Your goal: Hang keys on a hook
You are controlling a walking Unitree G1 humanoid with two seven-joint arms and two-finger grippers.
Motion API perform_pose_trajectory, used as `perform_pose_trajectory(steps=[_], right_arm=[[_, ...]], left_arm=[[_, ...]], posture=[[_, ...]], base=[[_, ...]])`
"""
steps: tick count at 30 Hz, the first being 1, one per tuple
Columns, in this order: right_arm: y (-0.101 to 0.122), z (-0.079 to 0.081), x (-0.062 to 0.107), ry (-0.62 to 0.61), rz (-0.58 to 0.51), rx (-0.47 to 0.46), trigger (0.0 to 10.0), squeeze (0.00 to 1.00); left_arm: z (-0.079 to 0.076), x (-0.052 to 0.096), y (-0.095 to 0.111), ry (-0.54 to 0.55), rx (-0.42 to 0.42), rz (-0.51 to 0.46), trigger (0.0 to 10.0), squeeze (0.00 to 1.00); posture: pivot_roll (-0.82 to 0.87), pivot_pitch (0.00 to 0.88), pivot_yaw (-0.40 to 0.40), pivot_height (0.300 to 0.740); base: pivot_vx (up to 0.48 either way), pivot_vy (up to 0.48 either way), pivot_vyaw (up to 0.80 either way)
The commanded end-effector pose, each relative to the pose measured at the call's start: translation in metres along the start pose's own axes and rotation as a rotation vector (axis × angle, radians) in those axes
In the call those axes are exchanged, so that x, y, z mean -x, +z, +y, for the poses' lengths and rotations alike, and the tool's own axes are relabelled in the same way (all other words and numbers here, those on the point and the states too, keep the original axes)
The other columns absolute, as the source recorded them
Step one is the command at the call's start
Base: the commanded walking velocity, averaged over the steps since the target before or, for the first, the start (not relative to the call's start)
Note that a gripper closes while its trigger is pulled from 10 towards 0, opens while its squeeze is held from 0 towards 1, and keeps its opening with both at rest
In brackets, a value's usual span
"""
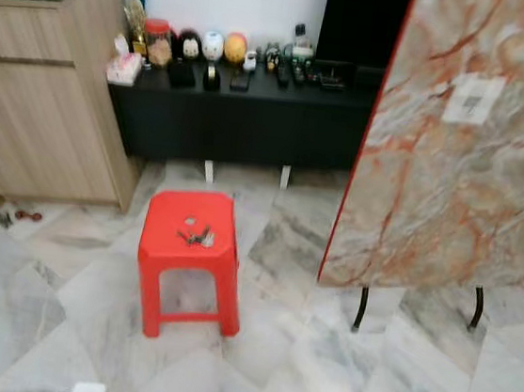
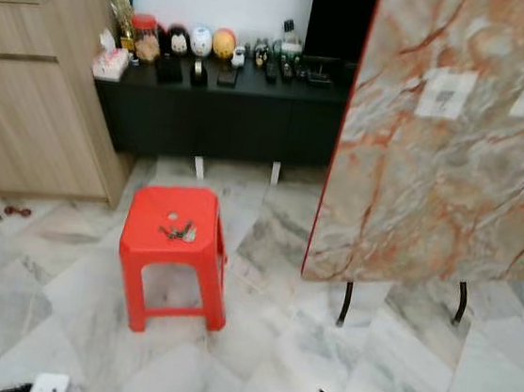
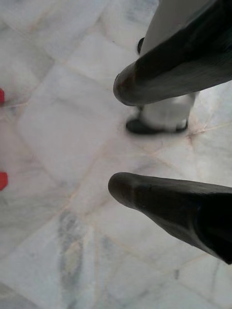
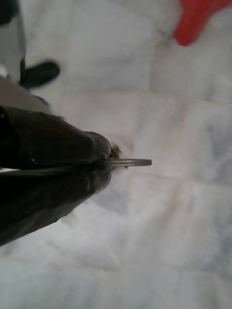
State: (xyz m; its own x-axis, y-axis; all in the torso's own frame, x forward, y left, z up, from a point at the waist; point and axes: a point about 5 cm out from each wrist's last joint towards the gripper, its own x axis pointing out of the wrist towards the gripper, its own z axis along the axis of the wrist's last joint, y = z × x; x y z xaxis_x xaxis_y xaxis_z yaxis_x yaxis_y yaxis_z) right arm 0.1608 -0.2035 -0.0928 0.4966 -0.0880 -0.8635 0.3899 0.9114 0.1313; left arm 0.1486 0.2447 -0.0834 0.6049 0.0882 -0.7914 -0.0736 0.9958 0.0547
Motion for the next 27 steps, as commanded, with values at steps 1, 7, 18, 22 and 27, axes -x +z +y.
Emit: perform_pose_trajectory(steps=[1,7,18,22,27], right_arm=[[0.0015,0.0078,-0.0008,0.02,-0.016,-0.023,10.0,0.0],[0.0042,0.0099,-0.0013,0.019,-0.023,-0.03,10.0,0.0],[0.0021,0.0071,-0.0009,-0.018,-0.031,-0.087,10.0,0.0],[0.001,0.0058,-0.0006,-0.028,-0.034,-0.122,10.0,0.0],[0.001,0.005,-0.0005,-0.028,-0.039,-0.14,10.0,0.0]], left_arm=[[0.0033,0.0015,-0.0046,0.011,-0.011,0.022,10.0,0.0],[0.0028,0.0003,-0.0011,0.009,-0.003,0.014,10.0,0.0],[0.0026,0.0009,-0.0028,0.012,0.001,0.014,10.0,0.0],[0.002,0.0011,-0.0038,0.013,-0.001,0.016,10.0,0.0],[0.0012,0.0012,-0.0045,0.015,0.009,0.015,10.0,0.0]], posture=[[0.09,0.0,-0.047,0.74],[0.08,0.0,-0.042,0.74],[0.08,0.0,-0.04,0.74],[0.08,0.0,-0.046,0.74],[0.08,0.0,-0.053,0.74]], base=[[0.0,0.0,0.0],[0.0,0.0,0.0],[0.093,0.0,0.0],[0.266,0.0,-0.19],[0.273,0.0,-0.75]])
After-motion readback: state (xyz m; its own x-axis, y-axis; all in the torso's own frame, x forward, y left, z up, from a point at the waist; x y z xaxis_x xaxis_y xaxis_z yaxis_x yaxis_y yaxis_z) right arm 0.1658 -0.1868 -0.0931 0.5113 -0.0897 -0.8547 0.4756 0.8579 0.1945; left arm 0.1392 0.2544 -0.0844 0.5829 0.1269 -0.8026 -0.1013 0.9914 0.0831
